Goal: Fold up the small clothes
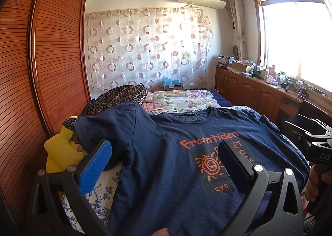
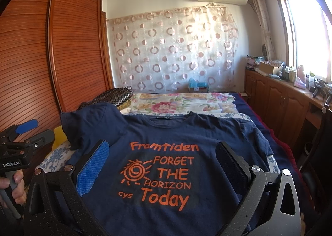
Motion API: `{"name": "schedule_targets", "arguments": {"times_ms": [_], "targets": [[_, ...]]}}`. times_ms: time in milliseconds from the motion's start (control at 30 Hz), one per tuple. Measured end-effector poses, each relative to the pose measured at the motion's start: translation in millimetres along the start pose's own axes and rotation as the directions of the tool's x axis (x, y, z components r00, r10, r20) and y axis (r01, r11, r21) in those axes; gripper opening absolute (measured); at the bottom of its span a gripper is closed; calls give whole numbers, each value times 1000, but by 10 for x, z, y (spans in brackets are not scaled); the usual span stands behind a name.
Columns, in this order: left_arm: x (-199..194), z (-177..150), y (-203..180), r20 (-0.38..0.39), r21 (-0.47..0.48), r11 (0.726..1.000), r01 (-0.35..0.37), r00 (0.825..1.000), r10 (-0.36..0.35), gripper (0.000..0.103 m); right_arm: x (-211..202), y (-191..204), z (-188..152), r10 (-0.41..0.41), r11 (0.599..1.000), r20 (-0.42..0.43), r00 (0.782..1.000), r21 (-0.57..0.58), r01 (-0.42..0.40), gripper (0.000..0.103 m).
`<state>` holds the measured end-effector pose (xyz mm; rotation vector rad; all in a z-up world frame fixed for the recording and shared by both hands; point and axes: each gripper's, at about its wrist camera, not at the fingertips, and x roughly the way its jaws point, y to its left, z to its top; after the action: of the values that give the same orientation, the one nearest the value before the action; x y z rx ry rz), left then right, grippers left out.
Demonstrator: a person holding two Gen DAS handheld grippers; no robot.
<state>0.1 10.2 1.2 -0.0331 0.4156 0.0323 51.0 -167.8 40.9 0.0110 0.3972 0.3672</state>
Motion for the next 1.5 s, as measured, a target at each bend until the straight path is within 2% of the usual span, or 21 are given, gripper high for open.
{"name": "schedule_targets", "arguments": {"times_ms": [600, 900, 1067, 1200, 1500], "targets": [[-14, 9, -6, 1, 2, 1000, -1, 1000, 1, 103, 8, -19, -7, 2, 1000, 1, 1000, -1, -2, 103], [56, 82, 99, -25, 0, 1000, -13, 1000, 13, 103, 23, 27, -17, 5, 1000, 1, 1000, -4, -5, 103], [199, 14, 240, -48, -5, 1000, -20, 999, 20, 103, 100, 79, -37, 19, 1000, -26, 999, -5, -19, 103], [324, -32, 406, -72, -2, 999, -37, 997, 37, 103, 244, 179, -70, 59, 998, -56, 997, -16, -60, 103], [592, -199, 854, -144, -21, 999, -50, 988, 46, 103, 601, 234, -300, 120, 992, -162, 980, -29, -126, 103]]}}
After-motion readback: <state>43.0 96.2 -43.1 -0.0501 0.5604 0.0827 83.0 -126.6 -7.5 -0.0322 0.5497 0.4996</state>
